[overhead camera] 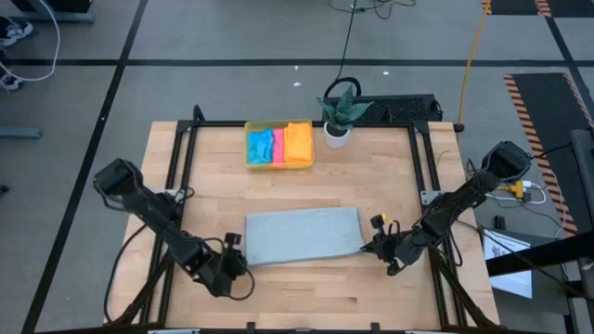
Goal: Fold microfiber towels
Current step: Fold the gray microfiber cloth
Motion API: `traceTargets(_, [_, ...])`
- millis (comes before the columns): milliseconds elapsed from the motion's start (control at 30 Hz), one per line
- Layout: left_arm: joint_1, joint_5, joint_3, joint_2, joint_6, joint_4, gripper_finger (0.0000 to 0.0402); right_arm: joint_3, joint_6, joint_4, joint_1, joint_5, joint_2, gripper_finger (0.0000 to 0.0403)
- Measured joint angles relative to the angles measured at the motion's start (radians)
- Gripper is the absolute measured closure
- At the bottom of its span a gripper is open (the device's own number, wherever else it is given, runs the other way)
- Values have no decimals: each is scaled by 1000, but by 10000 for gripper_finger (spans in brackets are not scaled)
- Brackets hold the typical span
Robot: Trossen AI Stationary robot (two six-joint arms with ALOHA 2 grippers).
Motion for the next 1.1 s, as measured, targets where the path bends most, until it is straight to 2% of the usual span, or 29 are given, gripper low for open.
traceTargets(67, [2,-3,-1,-45,-19,-52,277,0,6,0,0,0,0,401])
traceTargets(233, [29,-145,0,-100,-16,-59,271,0,7,4,0,-1,0,401])
traceTargets(500, [176,-115,-1,-15,43,-41,271,0,10,3,0,-2,0,401])
traceTargets(633, [231,-57,-2,55,67,-89,271,-1,12,-1,0,-2,0,401])
traceTargets(900, [266,-66,5,124,54,-127,271,-56,34,8,0,-3,1,400])
traceTargets(1000, [265,-76,3,112,54,-134,271,-65,69,7,0,-8,1,383])
traceTargets(1100, [263,-79,1,98,54,-142,271,-66,115,4,0,-40,1,343])
